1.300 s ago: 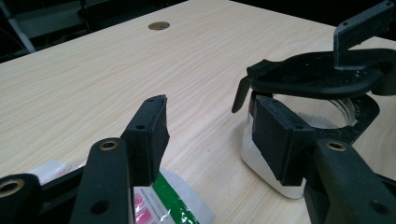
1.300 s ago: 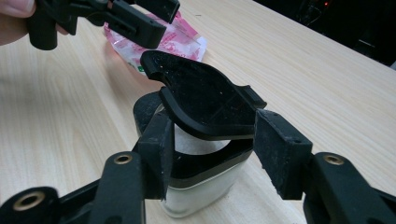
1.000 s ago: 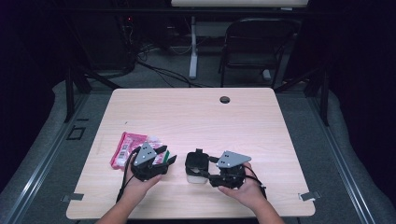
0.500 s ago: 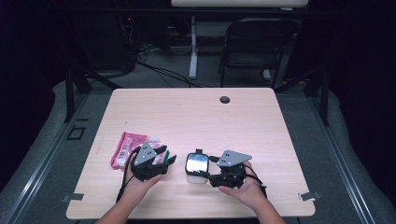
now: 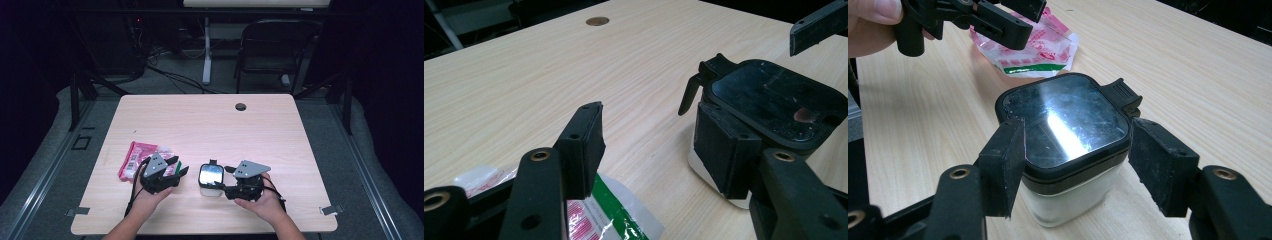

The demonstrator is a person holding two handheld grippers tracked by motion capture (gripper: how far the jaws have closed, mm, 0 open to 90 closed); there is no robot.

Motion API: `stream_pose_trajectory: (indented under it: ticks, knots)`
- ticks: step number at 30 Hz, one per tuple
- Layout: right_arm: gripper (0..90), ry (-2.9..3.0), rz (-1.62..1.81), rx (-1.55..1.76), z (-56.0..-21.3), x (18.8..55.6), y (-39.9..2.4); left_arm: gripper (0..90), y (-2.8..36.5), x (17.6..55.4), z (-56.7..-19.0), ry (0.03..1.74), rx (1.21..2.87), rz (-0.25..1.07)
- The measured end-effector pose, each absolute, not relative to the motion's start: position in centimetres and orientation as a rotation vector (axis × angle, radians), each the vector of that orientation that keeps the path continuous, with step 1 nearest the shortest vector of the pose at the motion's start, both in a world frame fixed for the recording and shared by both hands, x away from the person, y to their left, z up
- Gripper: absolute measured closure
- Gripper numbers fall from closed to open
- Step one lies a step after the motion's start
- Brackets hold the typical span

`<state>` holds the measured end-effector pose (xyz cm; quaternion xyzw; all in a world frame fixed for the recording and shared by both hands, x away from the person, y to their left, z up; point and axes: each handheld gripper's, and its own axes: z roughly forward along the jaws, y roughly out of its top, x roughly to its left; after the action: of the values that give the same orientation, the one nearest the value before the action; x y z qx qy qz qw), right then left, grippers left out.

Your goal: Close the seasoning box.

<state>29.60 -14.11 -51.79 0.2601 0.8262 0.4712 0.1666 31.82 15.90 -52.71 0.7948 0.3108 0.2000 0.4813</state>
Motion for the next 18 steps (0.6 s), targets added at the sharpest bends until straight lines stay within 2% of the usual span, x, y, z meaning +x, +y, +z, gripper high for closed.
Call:
stream_pose_trajectory:
  ticks: [18]
  knots:
    - [40.5, 2.27, 1.353, 0.842, -51.5, 30.2, -15.4, 45.5, 16.3, 32.1, -52.8, 0.775, 1.937, 0.494]
